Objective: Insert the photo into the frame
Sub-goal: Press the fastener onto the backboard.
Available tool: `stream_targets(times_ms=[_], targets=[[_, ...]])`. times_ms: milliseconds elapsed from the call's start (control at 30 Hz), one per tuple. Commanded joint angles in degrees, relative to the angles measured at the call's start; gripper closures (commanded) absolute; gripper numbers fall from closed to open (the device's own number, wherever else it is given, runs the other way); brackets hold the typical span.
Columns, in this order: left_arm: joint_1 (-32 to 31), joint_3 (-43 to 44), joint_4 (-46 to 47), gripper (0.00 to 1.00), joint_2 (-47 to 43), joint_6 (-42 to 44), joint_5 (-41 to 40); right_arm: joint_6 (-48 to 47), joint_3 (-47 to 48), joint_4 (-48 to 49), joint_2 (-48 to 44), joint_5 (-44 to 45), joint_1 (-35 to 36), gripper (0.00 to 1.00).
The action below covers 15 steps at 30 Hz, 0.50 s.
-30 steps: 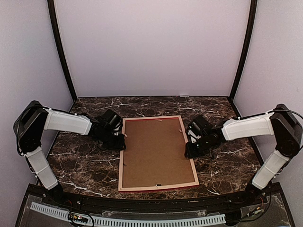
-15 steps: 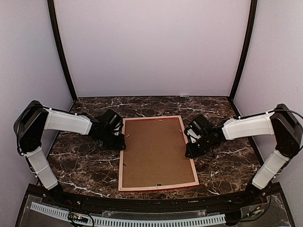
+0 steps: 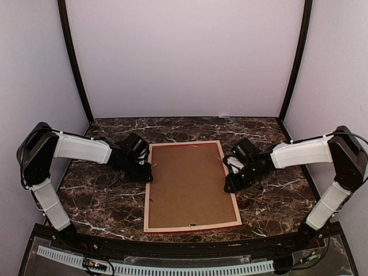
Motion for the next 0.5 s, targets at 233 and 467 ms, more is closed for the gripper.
stream_targets(times_ms=[233, 467], targets=[[0.22, -0.22, -3.12, 0.70, 0.52, 0.79, -1.34, -2.47, -0.50, 0.96, -0.79, -6.25, -2.06, 0.61], [0.22, -0.16, -3.42, 0.70, 0.49, 0.86, -1.38, -4.24, -0.56, -0.17, -0.08, -4.56, -2.26, 0.68]])
